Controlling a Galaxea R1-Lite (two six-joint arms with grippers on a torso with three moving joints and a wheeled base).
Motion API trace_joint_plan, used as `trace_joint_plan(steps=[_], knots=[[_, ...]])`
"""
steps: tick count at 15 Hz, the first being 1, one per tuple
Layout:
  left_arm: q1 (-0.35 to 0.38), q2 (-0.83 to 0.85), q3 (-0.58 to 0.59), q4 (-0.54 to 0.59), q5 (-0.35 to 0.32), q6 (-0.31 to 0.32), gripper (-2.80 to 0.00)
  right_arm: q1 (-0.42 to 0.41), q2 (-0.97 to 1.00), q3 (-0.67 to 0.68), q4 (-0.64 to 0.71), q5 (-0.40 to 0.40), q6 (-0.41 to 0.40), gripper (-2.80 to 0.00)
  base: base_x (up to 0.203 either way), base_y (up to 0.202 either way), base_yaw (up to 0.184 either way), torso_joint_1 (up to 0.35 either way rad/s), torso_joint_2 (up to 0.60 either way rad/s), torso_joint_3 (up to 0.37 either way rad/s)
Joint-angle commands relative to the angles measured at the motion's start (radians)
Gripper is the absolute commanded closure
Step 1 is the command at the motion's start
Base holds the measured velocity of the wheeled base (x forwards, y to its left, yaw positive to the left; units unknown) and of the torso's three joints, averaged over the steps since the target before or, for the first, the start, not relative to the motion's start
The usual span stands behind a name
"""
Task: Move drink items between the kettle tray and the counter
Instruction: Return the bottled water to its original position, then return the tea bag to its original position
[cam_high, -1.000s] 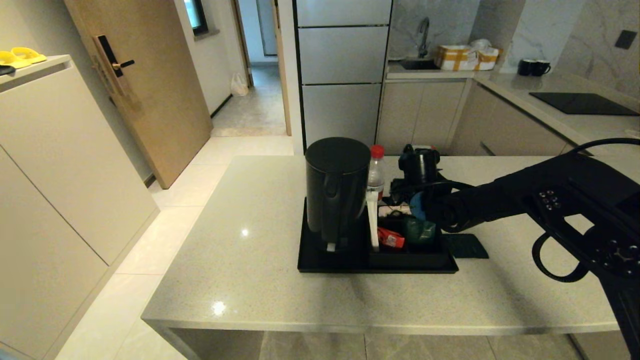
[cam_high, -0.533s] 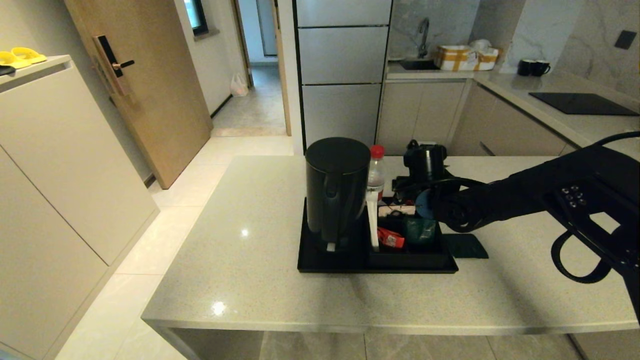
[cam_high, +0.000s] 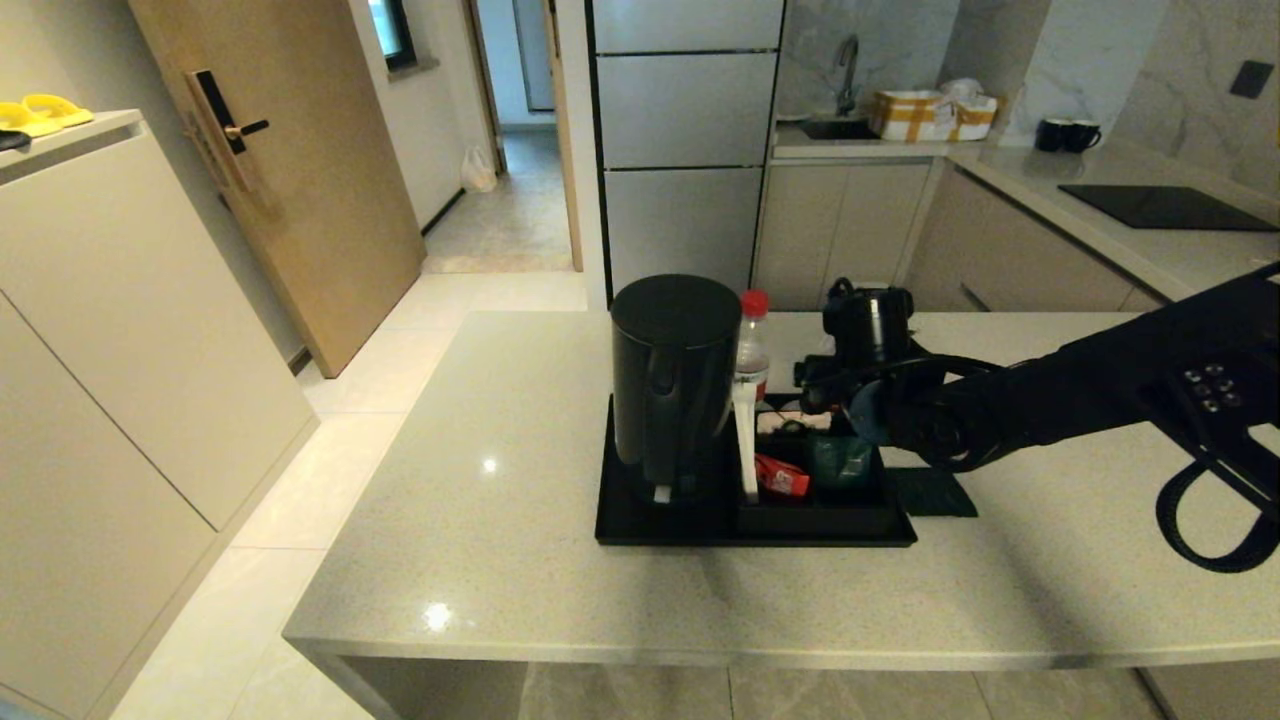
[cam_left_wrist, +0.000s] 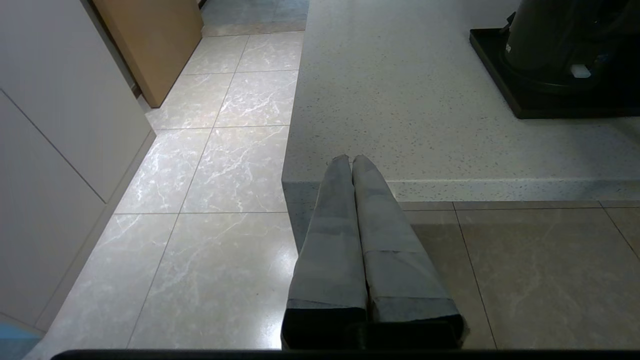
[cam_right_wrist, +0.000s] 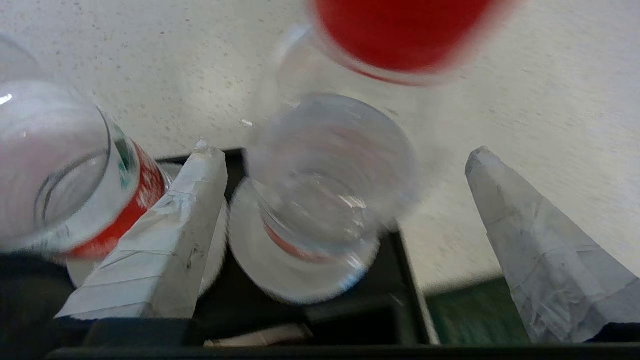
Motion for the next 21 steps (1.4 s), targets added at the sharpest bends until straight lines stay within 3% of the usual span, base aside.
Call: trace_joint_plan(steps=[1, 11, 15, 16, 21], knots=[[0.0, 0.001, 0.0, 0.001, 0.0, 0.001, 0.0, 0.001, -0.08, 0.073, -0.003, -0.001, 0.003, -2.8, 0.0, 0.0, 0.0, 0.0, 0.0, 0.0], [0.0, 0.001, 0.0, 0.001, 0.0, 0.001, 0.0, 0.095, -0.363, 0.397, -0.002, -0.002, 0.037, -2.8, 0.0, 0.0, 0.0, 0.0, 0.0, 0.0], [0.0, 0.001, 0.0, -0.001, 0.0, 0.001, 0.0, 0.076, -0.536, 0.509, 0.01, -0.004, 0.033, -2.8, 0.0, 0.0, 0.0, 0.0, 0.0, 0.0], [0.0, 0.001, 0.0, -0.001, 0.0, 0.001, 0.0, 0.07, -0.589, 0.543, 0.018, -0.004, 0.029, 0.0, 0.0, 0.0, 0.0, 0.0, 0.0, 0.0], [0.0, 0.001, 0.0, -0.001, 0.0, 0.001, 0.0, -0.06, -0.762, 0.634, 0.147, 0.0, 0.08, 0.0, 0.0, 0.0, 0.0, 0.0, 0.0, 0.0]])
